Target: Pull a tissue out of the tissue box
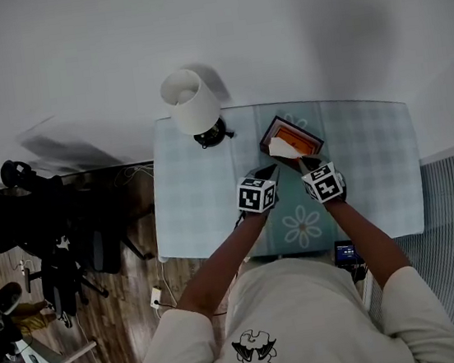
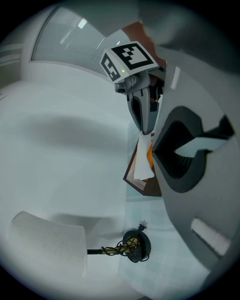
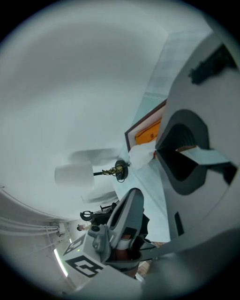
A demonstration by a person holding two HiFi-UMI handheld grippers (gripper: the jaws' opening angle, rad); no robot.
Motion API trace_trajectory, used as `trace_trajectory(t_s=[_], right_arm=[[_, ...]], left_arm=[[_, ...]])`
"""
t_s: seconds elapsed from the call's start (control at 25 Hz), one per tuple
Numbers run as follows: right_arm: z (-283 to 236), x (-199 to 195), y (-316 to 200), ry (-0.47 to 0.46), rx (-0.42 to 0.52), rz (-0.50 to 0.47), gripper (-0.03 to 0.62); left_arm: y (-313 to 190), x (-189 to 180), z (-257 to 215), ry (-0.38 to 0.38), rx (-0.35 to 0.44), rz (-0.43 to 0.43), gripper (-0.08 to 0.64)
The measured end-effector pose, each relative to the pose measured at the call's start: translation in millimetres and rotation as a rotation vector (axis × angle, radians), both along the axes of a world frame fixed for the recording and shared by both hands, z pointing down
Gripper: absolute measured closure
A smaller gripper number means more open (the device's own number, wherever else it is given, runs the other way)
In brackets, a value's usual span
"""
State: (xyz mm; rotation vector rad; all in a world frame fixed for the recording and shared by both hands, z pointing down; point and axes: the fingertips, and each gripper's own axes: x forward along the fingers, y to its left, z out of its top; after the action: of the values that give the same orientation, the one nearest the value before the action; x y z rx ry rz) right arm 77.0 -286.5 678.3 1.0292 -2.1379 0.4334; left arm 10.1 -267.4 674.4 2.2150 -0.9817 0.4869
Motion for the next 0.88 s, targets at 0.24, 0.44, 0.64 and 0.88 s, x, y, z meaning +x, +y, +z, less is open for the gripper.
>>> trace_trajectory(t_s=[0.24, 0.44, 0.64, 0.88], right_arm=[[-25, 6, 14, -0.051, 0.030, 0.022, 0.578], [-55, 6, 31, -0.120, 0.066, 0.036, 0.578], [-87, 2, 50, -0.213, 0.099, 0.065, 0.578], [-122, 1, 82, -0.310, 0.133, 0.100, 0.578]], left_arm=[[13, 0, -14, -0.032, 0.060, 0.047, 0.554], [22, -5, -37, -0.009, 0.109, 0.046, 0.554], [32, -11, -67, 0.024, 0.163, 0.012, 0.554], [51, -10, -101, 0.060, 0.225, -0.023, 0.554]])
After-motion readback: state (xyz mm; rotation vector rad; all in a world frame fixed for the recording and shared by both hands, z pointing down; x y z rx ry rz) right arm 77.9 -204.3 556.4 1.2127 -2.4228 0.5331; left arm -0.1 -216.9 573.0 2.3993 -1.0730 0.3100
